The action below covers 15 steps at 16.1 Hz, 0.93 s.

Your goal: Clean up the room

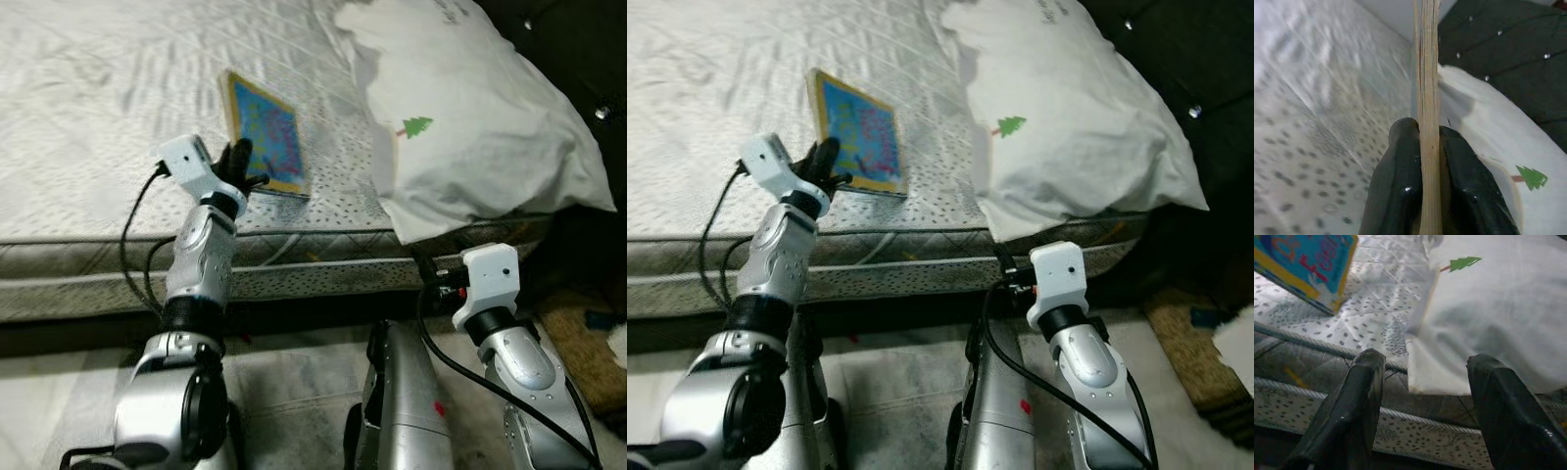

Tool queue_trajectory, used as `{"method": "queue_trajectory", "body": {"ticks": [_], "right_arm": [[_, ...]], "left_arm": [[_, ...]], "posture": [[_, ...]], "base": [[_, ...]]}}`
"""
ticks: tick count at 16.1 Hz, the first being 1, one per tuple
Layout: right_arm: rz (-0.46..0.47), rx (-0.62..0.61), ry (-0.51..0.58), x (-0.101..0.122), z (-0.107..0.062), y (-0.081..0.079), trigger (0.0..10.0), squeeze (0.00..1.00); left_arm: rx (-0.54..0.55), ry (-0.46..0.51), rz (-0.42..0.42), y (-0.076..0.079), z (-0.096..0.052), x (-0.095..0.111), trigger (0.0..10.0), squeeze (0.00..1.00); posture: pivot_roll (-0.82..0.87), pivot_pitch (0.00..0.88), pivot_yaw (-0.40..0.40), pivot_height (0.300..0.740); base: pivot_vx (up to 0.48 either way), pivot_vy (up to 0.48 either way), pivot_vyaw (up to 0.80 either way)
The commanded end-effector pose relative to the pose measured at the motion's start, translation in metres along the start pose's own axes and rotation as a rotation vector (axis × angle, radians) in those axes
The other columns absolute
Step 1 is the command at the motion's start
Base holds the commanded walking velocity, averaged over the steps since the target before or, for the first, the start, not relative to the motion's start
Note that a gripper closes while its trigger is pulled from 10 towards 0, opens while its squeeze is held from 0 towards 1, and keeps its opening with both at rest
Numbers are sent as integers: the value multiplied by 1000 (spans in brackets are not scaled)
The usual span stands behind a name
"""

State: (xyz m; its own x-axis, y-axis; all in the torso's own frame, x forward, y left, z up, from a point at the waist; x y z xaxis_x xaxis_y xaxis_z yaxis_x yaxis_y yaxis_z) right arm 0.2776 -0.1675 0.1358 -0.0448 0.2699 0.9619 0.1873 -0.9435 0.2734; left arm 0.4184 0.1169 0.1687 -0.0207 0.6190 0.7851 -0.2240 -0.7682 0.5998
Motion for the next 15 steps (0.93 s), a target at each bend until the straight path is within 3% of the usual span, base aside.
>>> {"method": "queue_trajectory", "body": {"ticks": [1,7,9,14,15], "right_arm": [[-3,3,8,6,-4,2,10000,0],[-36,8,-2,12,-13,5,10000,0],[-39,14,-3,13,-12,4,10000,0],[-36,18,-10,12,-11,3,10000,0],[-37,15,-11,11,-11,3,10000,0]], "left_arm": [[-32,-39,-57,7,6,-5,10000,0],[-30,-232,-283,25,11,-48,10000,0],[-39,-269,-316,32,9,-60,10000,0],[32,-286,-313,11,8,-58,10000,0],[42,-288,-307,7,8,-54,10000,251]], "posture": [[-161,147,-91,474],[-199,165,-103,474],[-200,166,-103,474],[-201,160,-103,474],[-200,155,-100,474]], "base": [[0,0,0],[0,0,0],[0,0,0],[0,0,0],[0,0,0]]}}
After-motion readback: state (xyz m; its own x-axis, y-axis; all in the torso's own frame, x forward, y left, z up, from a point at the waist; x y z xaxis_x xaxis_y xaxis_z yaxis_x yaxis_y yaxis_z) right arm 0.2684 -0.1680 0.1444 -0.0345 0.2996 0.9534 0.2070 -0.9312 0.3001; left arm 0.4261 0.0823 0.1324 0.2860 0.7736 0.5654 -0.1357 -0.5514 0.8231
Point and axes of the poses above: a point about 5 cm out from each wrist's last joint towards the gripper, its own z axis pointing out of the wrist towards the gripper, its own x axis along the axis of the wrist's last joint, y = z × x, the point moved 4 cm from there along z, pointing out of the wrist towards the gripper, and after that the axes turned 5 degrees about -z, right-handed, at the moved point
